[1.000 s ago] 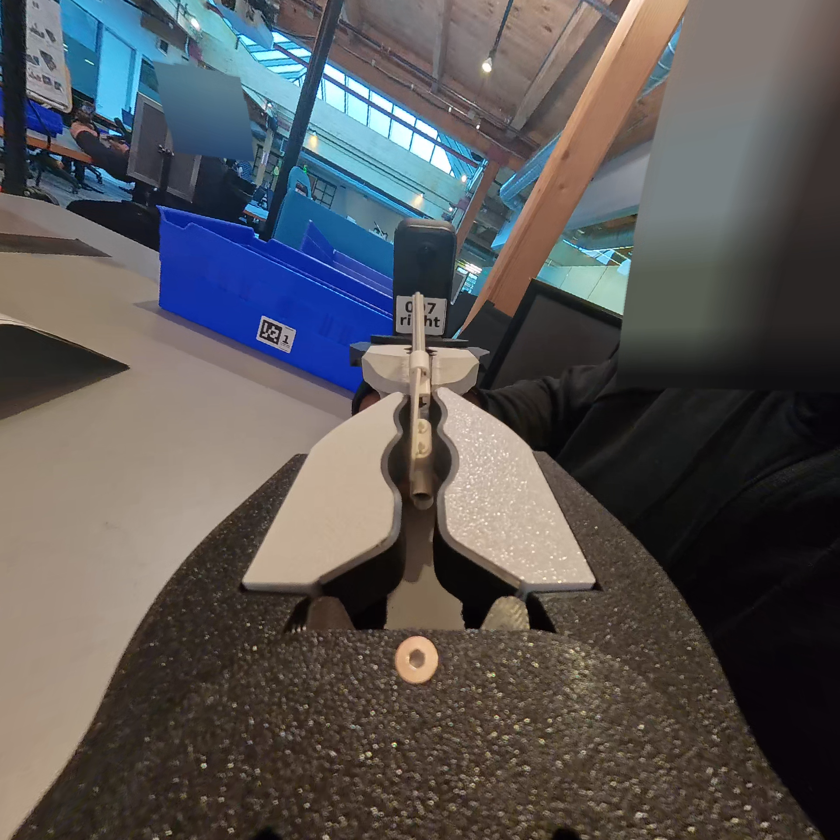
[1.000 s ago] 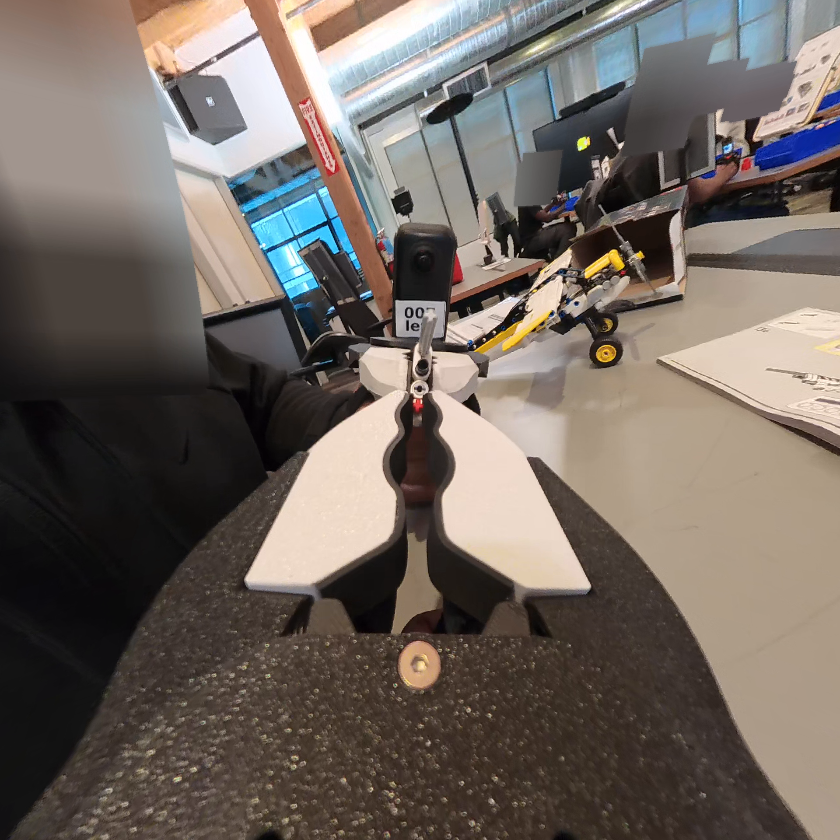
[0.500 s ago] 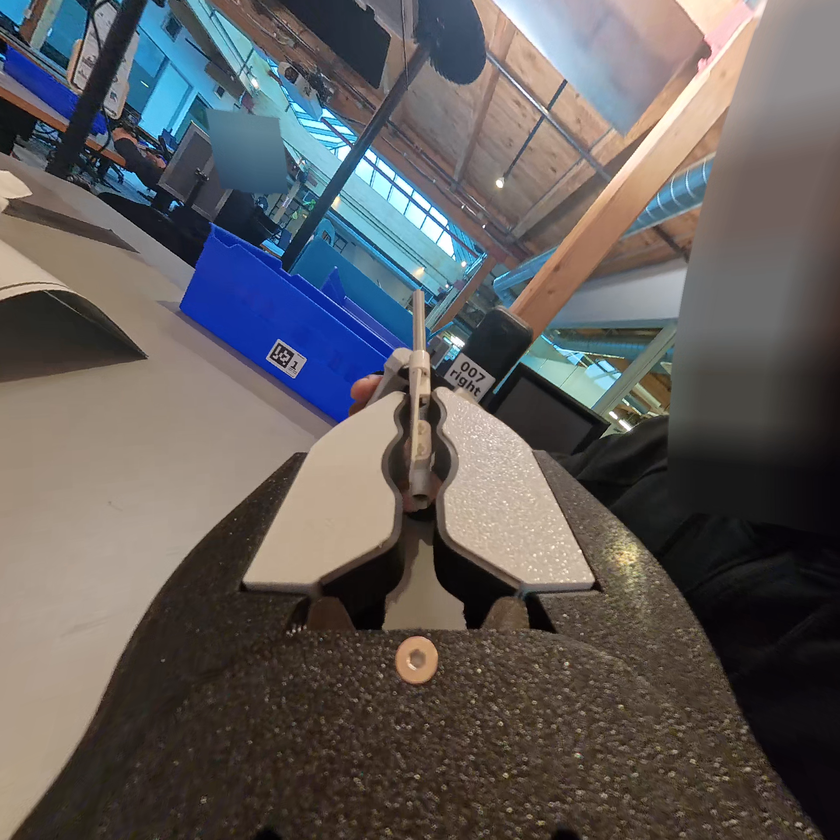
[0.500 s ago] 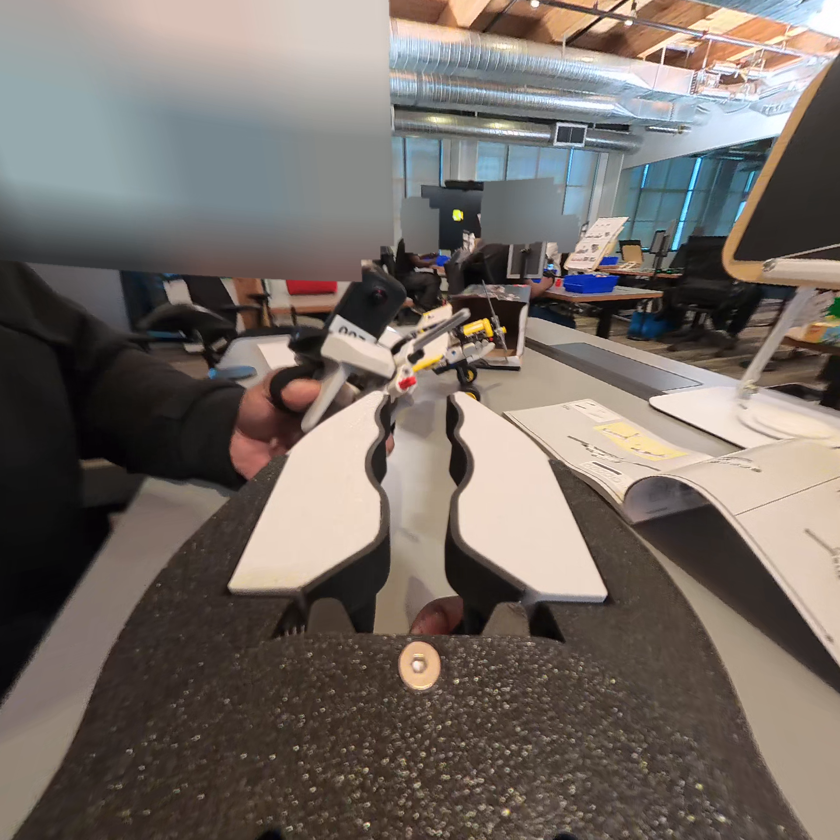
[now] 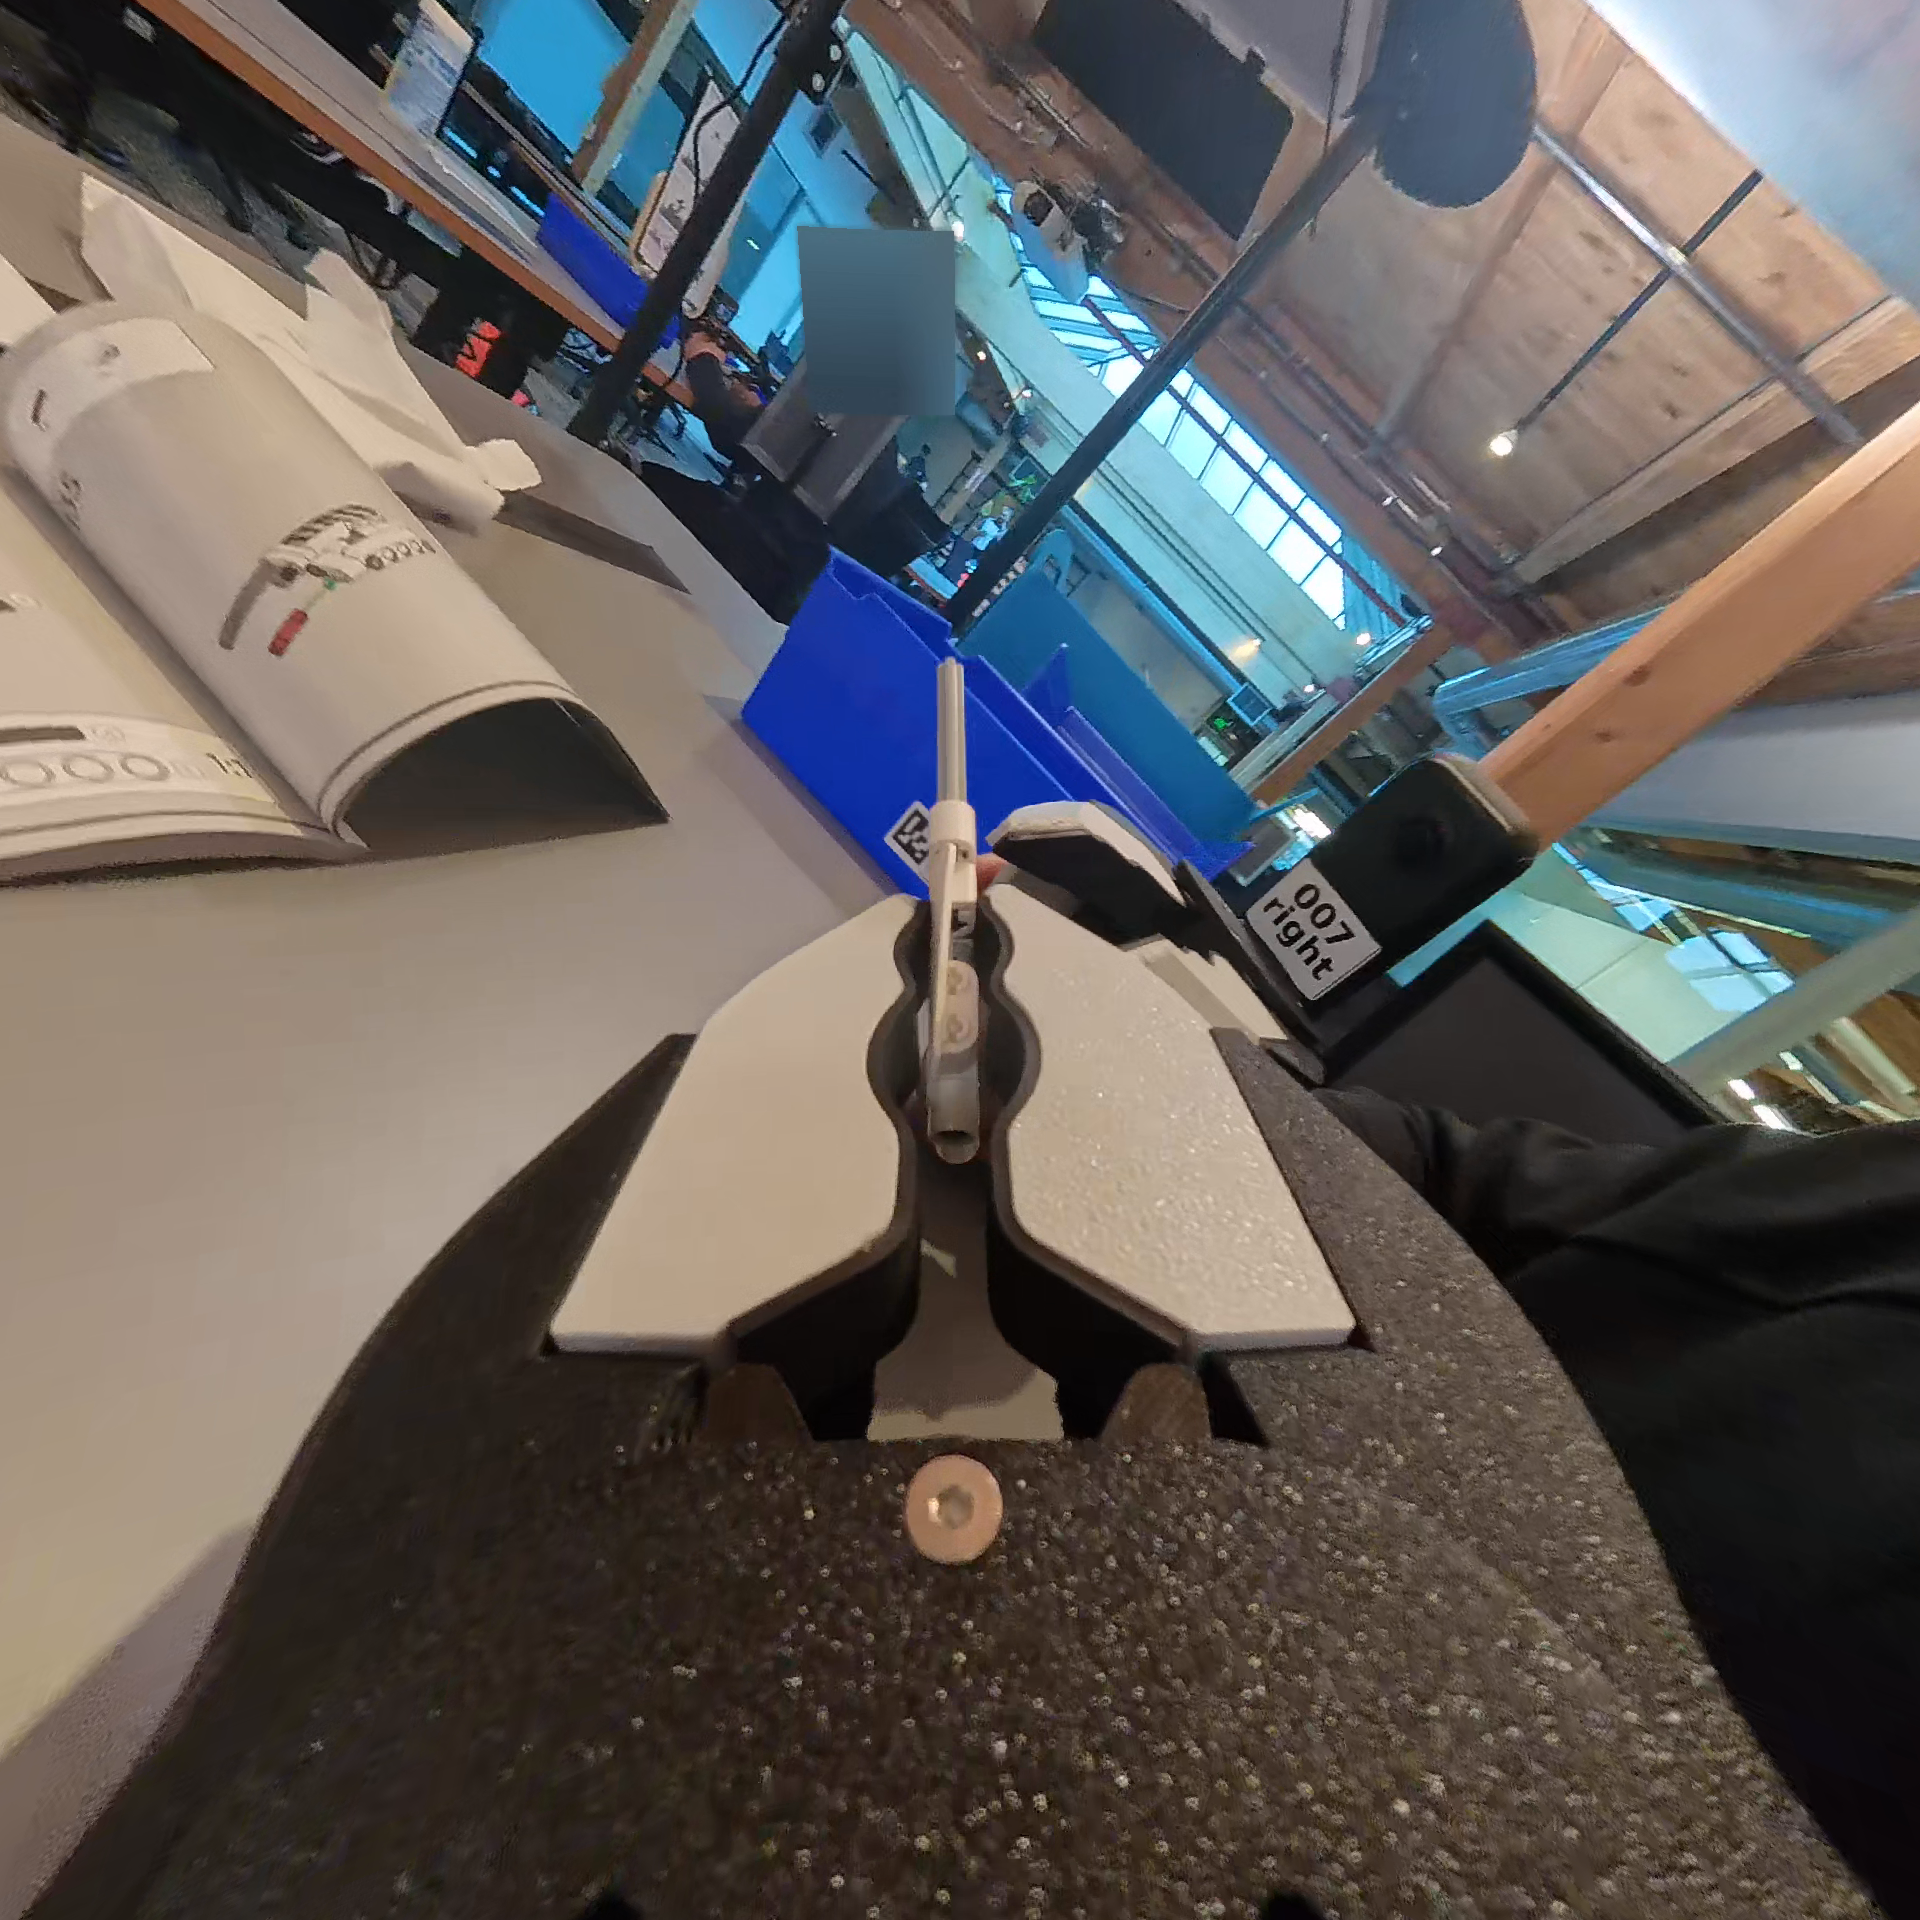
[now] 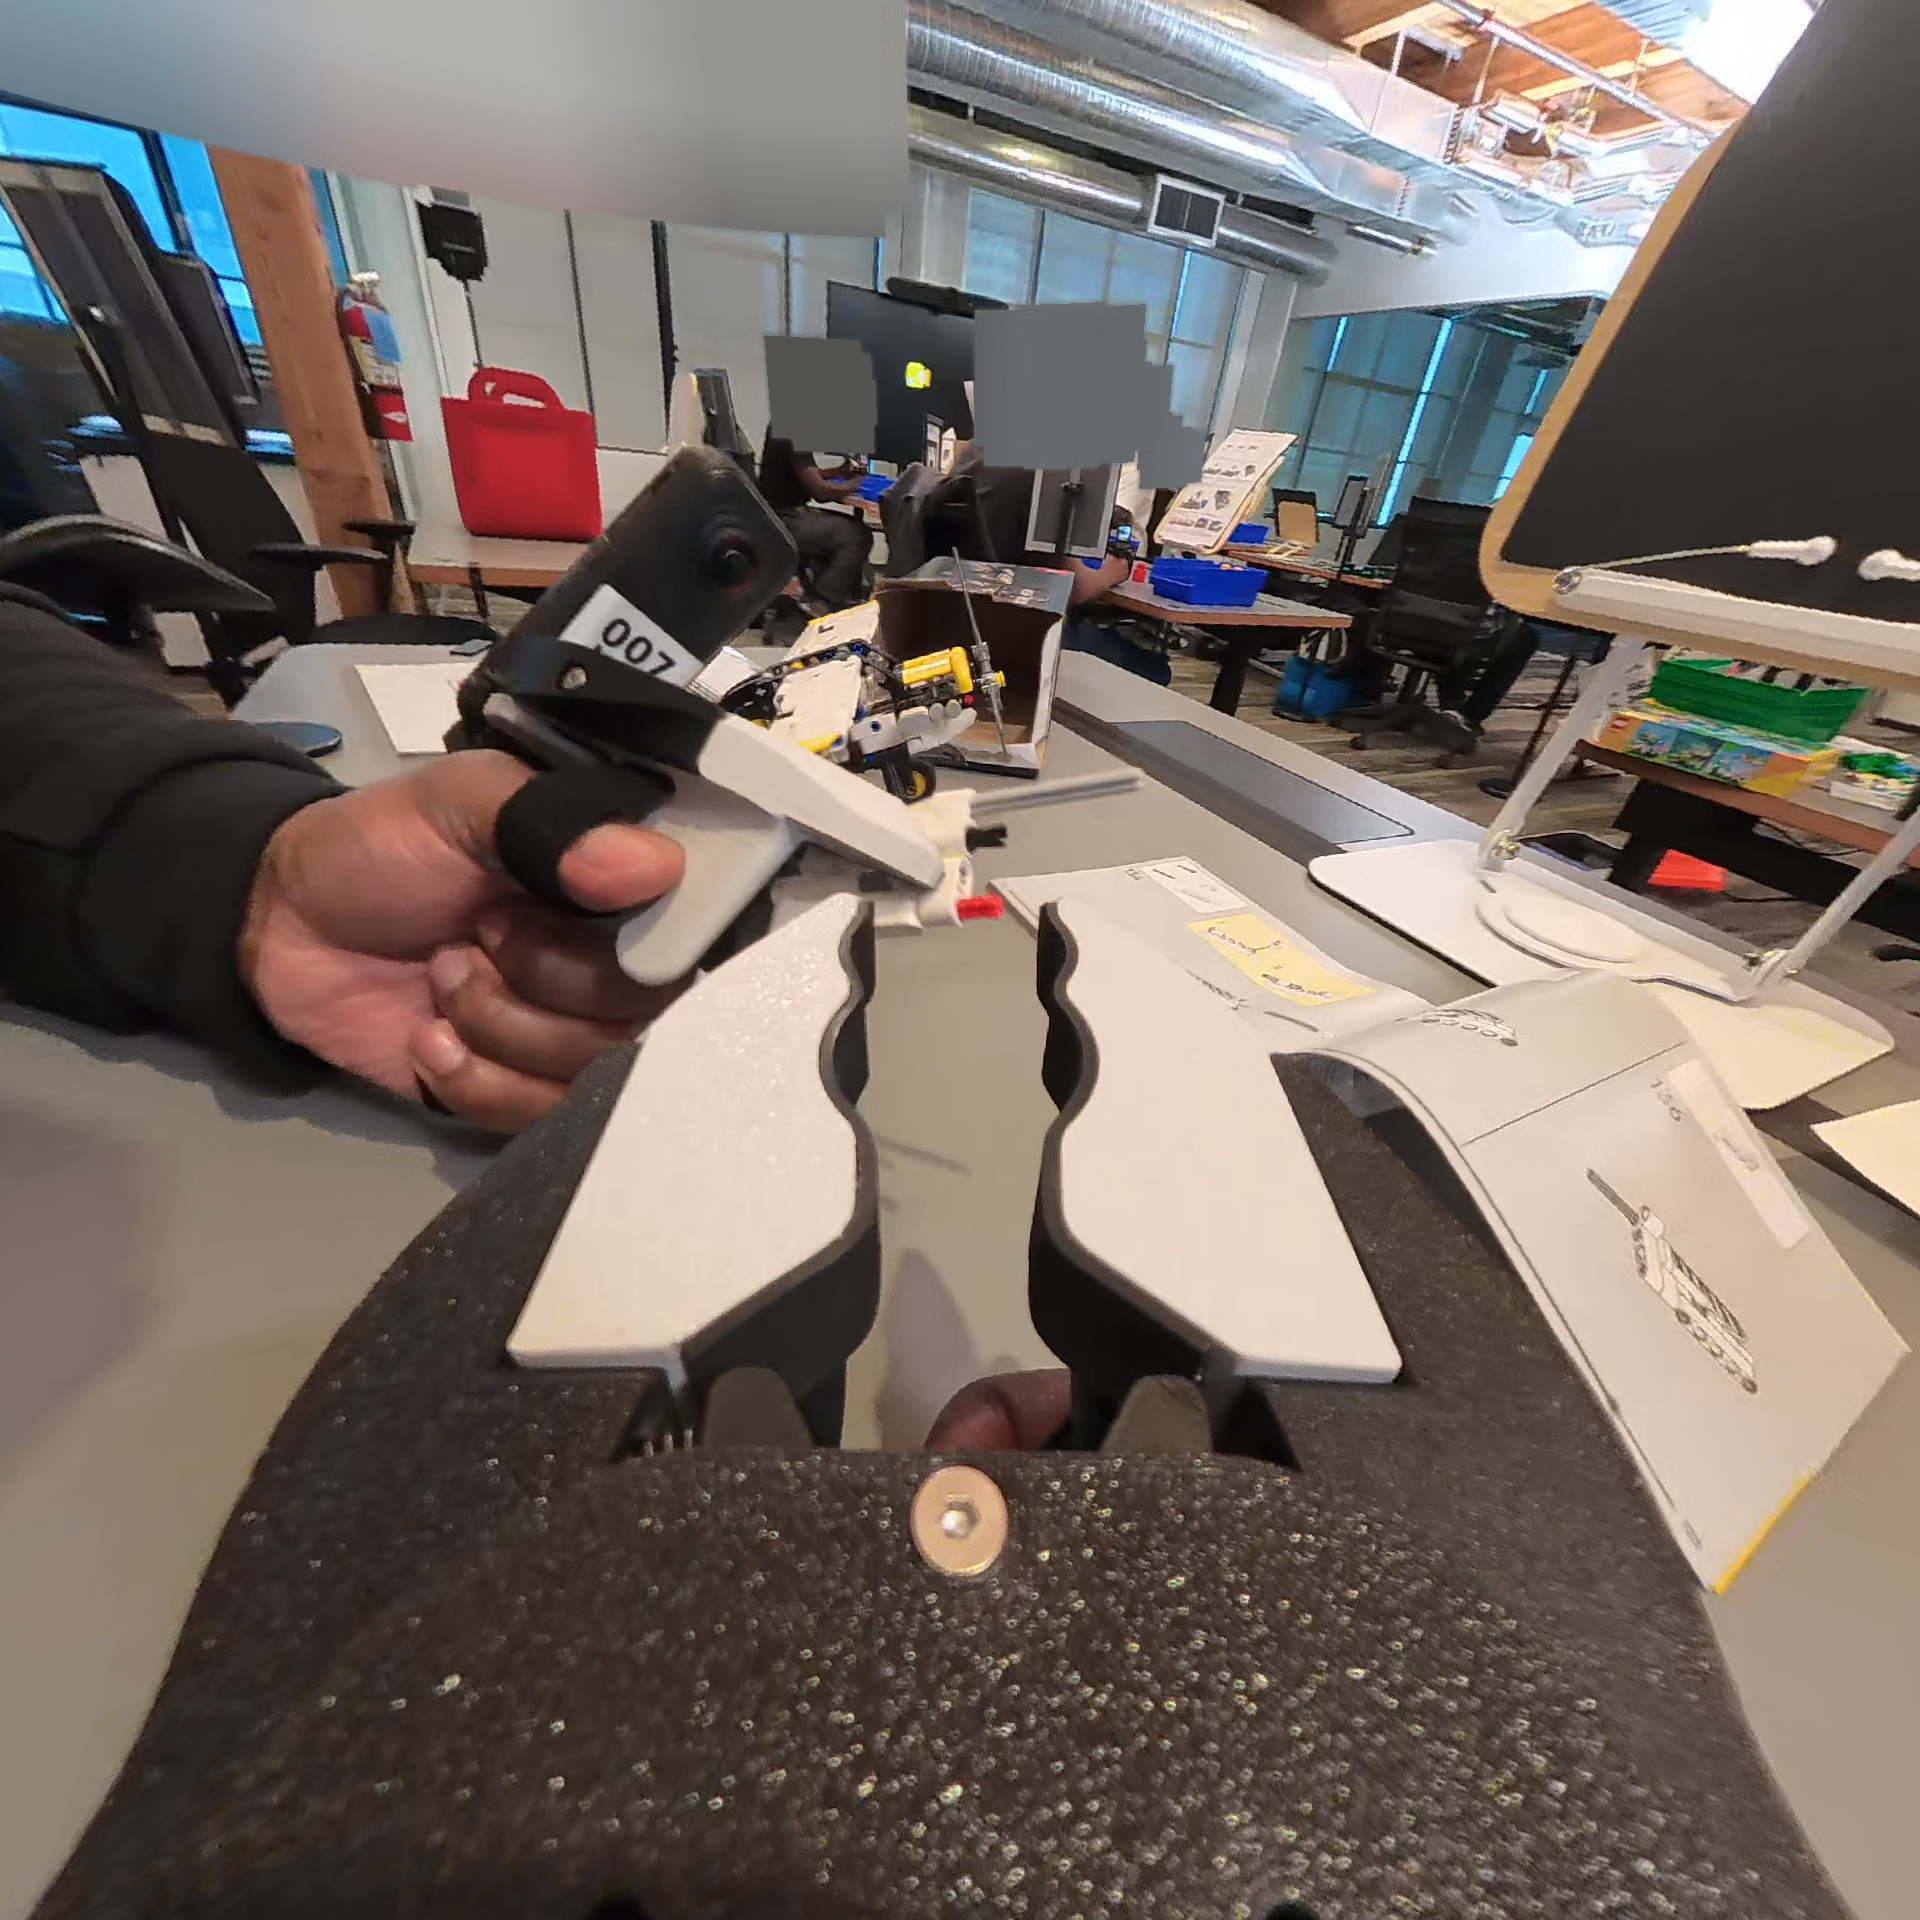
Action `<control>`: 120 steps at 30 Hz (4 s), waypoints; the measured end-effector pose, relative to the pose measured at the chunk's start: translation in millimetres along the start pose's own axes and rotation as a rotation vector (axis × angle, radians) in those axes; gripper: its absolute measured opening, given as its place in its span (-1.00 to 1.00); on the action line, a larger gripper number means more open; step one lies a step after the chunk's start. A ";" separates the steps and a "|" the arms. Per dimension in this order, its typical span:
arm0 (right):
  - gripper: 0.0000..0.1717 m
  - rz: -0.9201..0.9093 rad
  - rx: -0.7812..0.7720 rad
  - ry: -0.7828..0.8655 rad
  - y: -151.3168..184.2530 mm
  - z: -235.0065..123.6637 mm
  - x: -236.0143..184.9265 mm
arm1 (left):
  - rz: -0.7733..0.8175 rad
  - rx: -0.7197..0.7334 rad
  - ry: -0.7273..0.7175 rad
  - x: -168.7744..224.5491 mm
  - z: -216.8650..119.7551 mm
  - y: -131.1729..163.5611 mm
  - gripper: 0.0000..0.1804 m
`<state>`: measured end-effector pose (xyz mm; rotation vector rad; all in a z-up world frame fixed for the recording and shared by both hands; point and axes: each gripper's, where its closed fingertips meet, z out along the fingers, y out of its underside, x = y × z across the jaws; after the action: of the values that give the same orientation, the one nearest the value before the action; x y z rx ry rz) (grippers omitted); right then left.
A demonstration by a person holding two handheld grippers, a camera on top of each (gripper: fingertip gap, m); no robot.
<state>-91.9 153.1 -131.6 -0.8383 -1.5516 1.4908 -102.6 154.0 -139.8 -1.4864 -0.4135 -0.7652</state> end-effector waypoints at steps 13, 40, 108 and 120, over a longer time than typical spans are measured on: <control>-0.64 0.047 0.010 -0.058 7.8 26.9 2.3 | 0.032 0.062 0.037 -6.0 -7.2 -9.2 -0.92; -0.64 -0.041 0.019 -0.046 5.8 20.2 -5.3 | -0.199 0.107 0.133 -0.4 -7.2 -7.5 -0.92; -0.30 -0.342 -0.059 0.098 11.3 27.6 -20.7 | -0.293 0.244 0.172 4.4 -13.9 -10.0 -0.92; -0.30 -0.310 -0.067 0.081 14.6 27.6 -19.1 | -0.307 0.246 0.177 2.7 -14.7 -10.4 -0.92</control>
<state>-108.9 124.8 -147.4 -0.6520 -1.5963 1.1740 -110.6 140.0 -131.5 -1.1280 -0.5867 -1.0403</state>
